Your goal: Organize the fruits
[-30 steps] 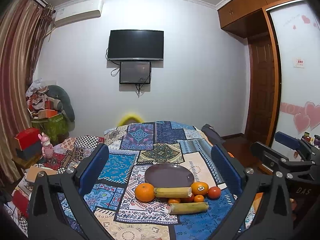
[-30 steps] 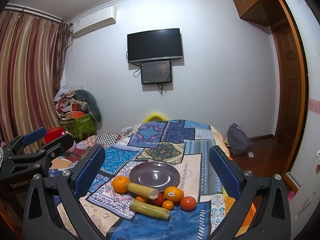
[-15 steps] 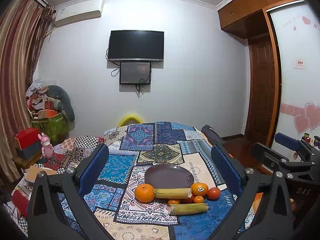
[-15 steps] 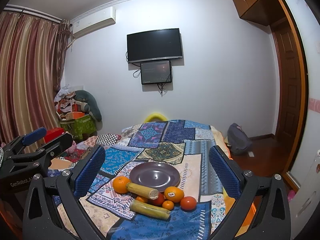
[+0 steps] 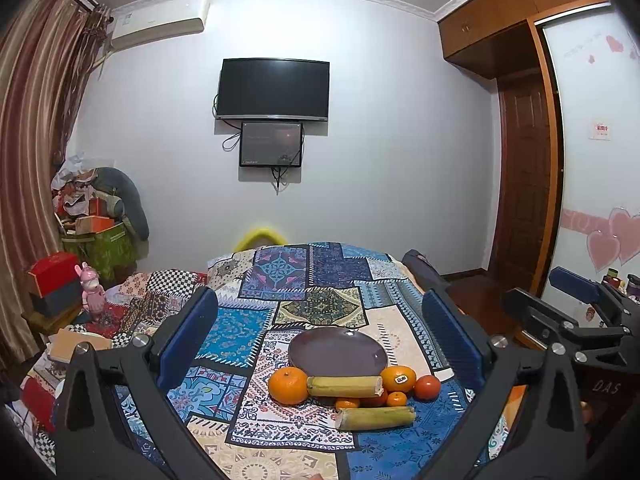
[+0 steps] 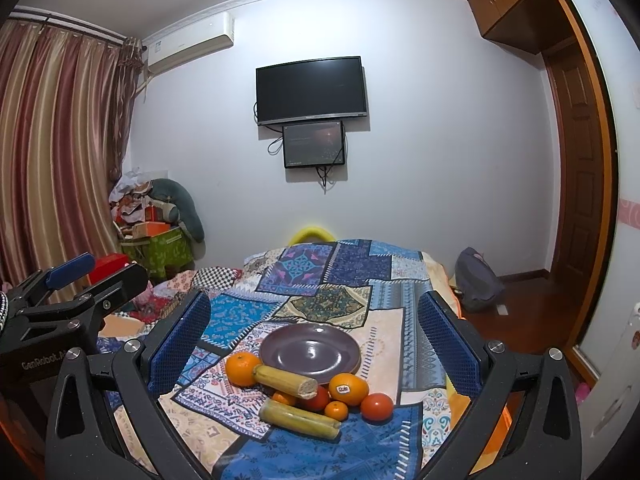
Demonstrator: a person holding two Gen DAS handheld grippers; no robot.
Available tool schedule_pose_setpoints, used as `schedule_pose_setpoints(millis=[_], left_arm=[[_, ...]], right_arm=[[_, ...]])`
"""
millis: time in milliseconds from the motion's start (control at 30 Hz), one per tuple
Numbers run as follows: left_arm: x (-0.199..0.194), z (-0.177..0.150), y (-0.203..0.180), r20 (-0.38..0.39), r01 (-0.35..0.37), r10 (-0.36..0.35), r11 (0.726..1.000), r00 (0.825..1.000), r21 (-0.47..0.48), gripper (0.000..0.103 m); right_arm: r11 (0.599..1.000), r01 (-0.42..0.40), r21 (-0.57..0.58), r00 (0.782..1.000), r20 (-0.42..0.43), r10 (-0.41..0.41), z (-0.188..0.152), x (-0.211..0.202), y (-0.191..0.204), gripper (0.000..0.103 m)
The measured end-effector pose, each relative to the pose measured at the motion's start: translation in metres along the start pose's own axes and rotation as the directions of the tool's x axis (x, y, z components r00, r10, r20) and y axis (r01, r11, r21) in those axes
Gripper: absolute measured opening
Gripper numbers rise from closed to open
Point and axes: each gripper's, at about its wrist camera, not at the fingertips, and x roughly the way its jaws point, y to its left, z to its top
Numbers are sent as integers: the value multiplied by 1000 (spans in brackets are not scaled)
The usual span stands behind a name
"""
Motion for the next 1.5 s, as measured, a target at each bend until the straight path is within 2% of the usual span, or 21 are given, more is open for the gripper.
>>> schedule_pose_setpoints(millis=[400, 567, 767, 967, 1067, 1233, 1300, 1333, 1367, 1500], left_arm=[[10, -6, 3, -26, -13, 13, 1000, 1000, -3, 103], [28, -17, 5, -94, -19, 20, 1000, 995, 8, 103], [59, -45, 11, -227, -13, 19, 1000, 974, 28, 103], [95, -80, 13, -351, -15, 34, 998, 936, 57, 98], [116, -100, 15, -416, -11, 36, 998, 909, 64, 90], [148, -131, 21, -514, -5, 35, 998, 857, 60, 77], [159, -140, 24, -545, -5, 37, 998, 838, 60, 72], [162, -142, 25, -555, -4, 36, 998, 831, 60, 71], [170, -148, 26, -577, 1, 32, 998, 816, 57, 69], [189, -162, 25, -626, 23, 11, 999, 780, 46, 67]], right_arm=[[1000, -1, 4, 1000, -31, 1, -7, 9, -4, 103], [1000, 17, 5, 995, -99, -17, -21, 24, -11, 103], [999, 34, -25, 973, -226, -38, -50, 48, -23, 103], [999, 12, -36, 933, -358, -24, -78, 68, -30, 90], [1000, -15, -17, 902, -433, 7, -93, 80, -35, 78], [998, -46, 35, 843, -534, 58, -116, 103, -42, 48], [997, -56, 61, 820, -567, 81, -122, 111, -45, 41], [995, -61, 74, 811, -577, 93, -125, 116, -45, 38], [994, -66, 89, 803, -586, 106, -128, 119, -46, 38], [985, -96, 146, 774, -611, 166, -138, 130, -47, 38]])
